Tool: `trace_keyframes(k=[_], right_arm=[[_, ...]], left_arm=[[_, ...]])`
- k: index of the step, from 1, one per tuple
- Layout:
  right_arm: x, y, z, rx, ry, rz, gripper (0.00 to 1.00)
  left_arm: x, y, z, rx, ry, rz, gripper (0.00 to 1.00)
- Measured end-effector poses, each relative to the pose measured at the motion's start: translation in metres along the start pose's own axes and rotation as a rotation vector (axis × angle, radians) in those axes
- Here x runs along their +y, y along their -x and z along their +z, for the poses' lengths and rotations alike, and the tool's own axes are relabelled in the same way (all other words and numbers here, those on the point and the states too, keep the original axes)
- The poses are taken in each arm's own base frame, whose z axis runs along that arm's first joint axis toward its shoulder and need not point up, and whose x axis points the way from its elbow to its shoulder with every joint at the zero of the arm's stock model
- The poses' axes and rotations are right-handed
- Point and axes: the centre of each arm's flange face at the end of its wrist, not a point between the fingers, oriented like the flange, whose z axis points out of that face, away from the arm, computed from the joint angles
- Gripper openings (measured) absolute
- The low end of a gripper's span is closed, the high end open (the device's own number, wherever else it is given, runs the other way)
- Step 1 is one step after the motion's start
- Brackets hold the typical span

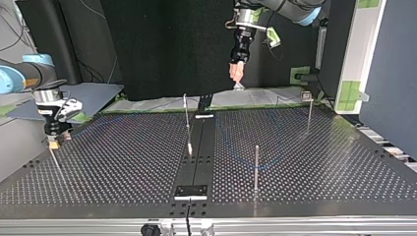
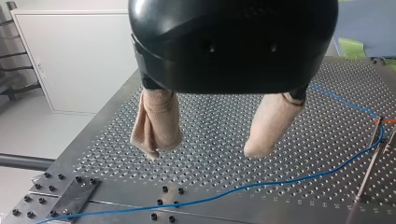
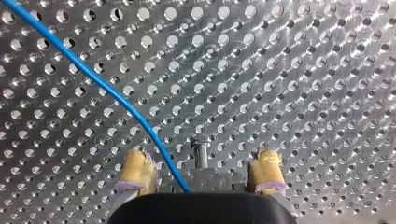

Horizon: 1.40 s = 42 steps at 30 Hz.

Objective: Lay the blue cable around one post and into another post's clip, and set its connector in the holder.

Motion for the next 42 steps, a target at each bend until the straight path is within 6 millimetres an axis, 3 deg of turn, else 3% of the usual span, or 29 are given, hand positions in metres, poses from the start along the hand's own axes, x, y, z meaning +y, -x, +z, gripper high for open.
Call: trace_keyframes(k=[30, 42], right_arm=[[-0.019, 0.002, 0.0, -0.014, -0.042, -0.014, 1.0], [-0.024, 0.01, -0.008, -0.094, -0.038, -0.043, 1.0]], left_arm=[[0.004, 0.0, 0.001, -0.002, 0.021, -0.002, 0.98], [0.004, 0.0, 0.001, -0.002, 0.022, -0.007, 0.98]])
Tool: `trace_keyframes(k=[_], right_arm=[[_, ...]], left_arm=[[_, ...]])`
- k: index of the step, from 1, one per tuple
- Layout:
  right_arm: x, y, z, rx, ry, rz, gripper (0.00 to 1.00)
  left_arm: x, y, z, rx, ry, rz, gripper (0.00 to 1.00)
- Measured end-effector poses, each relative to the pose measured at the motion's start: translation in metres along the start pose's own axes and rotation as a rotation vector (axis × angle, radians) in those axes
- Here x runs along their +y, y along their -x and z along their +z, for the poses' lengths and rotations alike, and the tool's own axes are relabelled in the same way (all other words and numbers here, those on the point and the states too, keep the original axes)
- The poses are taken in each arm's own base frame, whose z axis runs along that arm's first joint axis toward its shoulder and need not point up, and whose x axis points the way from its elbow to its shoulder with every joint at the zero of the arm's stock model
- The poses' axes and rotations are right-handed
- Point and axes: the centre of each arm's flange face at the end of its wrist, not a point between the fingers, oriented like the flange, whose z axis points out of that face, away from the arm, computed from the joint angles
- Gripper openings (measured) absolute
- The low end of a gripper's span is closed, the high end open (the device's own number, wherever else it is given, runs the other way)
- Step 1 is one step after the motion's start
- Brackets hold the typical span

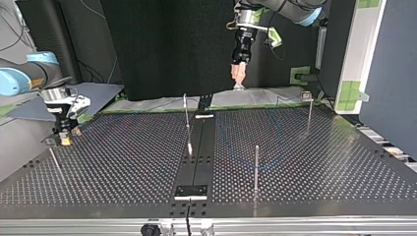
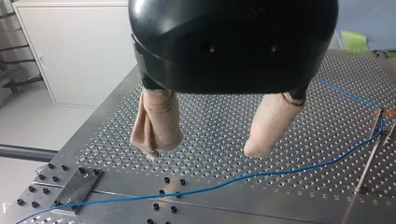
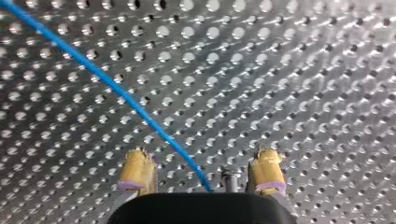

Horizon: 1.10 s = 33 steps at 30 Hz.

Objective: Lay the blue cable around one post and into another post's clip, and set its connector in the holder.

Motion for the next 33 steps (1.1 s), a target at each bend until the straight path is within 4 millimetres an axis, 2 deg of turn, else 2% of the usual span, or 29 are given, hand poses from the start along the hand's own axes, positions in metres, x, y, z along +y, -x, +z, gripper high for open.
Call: trace_keyframes(k=[11, 21, 33], right_arm=[[-0.007, 0.001, -0.002, -0.026, 0.007, -0.022, 1.0], [-0.013, -0.015, -0.007, -0.022, 0.017, -0.037, 1.0], [-0.019, -0.009, -0.014, -0.072, 0.028, -0.08, 1.0]], left_arm=[[0.0, 0.0, 0.0, 0.002, 0.001, 0.001, 0.98], [0.001, 0.0, 0.0, 0.003, 0.004, 0.001, 0.98], [0.003, 0.0, 0.001, 0.002, 0.008, -0.003, 0.98]])
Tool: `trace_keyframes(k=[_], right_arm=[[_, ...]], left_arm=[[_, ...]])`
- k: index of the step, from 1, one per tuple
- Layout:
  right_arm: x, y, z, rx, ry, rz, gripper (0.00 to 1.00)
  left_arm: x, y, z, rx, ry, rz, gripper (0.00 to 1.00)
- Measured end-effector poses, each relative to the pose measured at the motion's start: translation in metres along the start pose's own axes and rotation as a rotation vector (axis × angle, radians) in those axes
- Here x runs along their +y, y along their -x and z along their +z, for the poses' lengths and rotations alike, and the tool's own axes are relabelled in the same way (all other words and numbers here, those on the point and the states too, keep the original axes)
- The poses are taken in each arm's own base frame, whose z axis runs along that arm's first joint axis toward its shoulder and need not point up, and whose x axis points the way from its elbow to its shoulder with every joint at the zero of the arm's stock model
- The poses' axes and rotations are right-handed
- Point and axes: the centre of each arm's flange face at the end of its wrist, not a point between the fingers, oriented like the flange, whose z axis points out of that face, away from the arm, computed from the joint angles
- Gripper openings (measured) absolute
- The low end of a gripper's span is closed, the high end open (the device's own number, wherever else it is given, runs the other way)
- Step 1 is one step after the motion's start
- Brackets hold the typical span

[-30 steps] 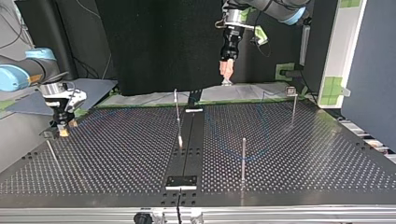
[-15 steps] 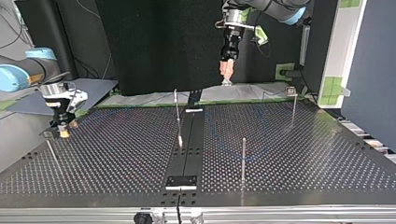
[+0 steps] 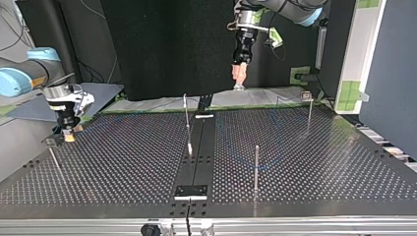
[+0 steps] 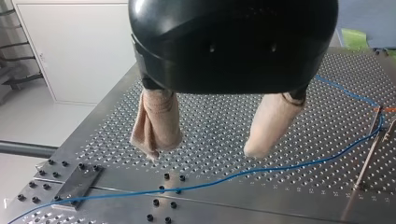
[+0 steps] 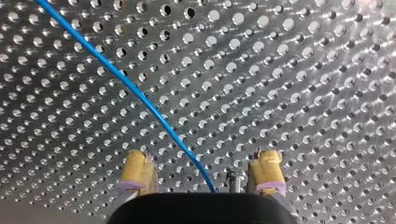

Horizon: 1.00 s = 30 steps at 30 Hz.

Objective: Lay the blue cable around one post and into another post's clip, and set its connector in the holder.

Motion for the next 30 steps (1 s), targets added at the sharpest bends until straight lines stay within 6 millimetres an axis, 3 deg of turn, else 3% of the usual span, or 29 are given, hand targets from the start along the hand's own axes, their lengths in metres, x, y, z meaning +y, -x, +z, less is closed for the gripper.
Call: trace_keyframes(k=[11, 21, 30], right_arm=[[-0.03, -0.01, -0.017, -0.008, -0.032, -0.059, 1.0], [-0.094, -0.038, -0.052, 0.097, -0.098, -0.007, 1.0], [-0.148, -0.012, -0.072, 0.105, -0.101, 0.029, 1.0]], left_arm=[[0.002, 0.0, 0.001, -0.003, 0.006, -0.008, 0.98], [0.002, 0.0, 0.002, -0.003, 0.006, -0.032, 0.98], [0.003, 0.0, 0.001, 0.006, 0.009, -0.075, 0.98]])
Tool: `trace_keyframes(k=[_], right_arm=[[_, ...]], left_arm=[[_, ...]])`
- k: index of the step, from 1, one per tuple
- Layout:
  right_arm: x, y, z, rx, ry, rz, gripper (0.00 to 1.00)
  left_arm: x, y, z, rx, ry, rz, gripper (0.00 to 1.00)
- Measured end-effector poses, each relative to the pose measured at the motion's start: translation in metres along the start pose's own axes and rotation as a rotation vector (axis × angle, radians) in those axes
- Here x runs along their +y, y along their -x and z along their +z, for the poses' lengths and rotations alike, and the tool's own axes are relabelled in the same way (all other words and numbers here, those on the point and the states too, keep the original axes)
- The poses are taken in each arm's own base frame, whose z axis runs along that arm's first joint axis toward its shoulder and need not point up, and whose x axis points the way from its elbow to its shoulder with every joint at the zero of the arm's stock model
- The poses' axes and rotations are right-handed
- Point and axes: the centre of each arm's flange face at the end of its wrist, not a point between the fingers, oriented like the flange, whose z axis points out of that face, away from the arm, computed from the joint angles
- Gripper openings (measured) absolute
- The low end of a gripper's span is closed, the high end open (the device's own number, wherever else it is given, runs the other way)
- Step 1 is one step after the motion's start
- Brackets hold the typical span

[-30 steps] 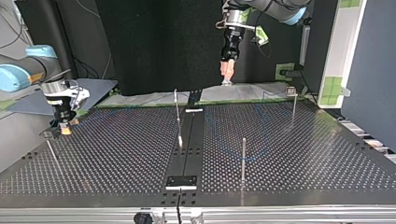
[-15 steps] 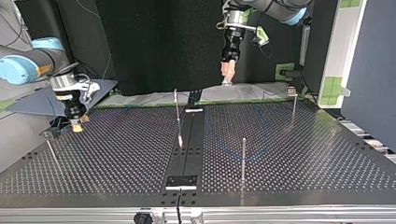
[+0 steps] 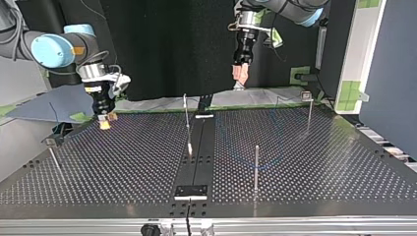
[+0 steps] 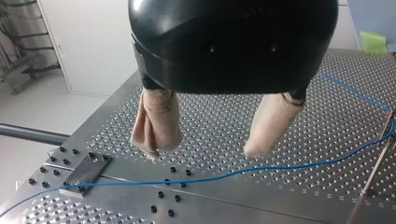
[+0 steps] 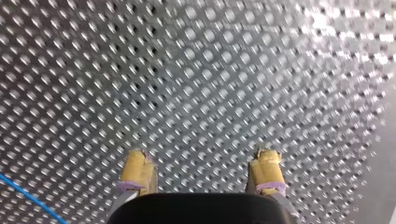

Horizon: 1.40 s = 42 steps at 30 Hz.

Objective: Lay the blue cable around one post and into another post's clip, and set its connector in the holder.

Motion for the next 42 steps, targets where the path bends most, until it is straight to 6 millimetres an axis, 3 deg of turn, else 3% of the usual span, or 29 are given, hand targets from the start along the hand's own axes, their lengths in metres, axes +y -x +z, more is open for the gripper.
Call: trace_keyframes(k=[16, 19, 30, 42], right_arm=[[-0.087, 0.111, -0.036, -0.109, -0.01, -0.061, 1.0], [-0.101, 0.122, -0.035, -0.106, -0.011, -0.082, 1.0], [-0.151, 0.143, -0.021, -0.044, -0.005, -0.108, 1.0], [-0.217, 0.139, -0.042, 0.002, -0.04, -0.123, 1.0]], left_arm=[[0.009, -0.004, -0.005, 0.046, 0.06, 0.051, 0.98], [0.013, -0.006, -0.008, 0.074, 0.081, 0.093, 0.98], [0.019, -0.013, -0.019, 0.18, 0.103, 0.217, 0.98], [0.022, -0.012, -0.018, 0.176, 0.122, 0.22, 0.98]])
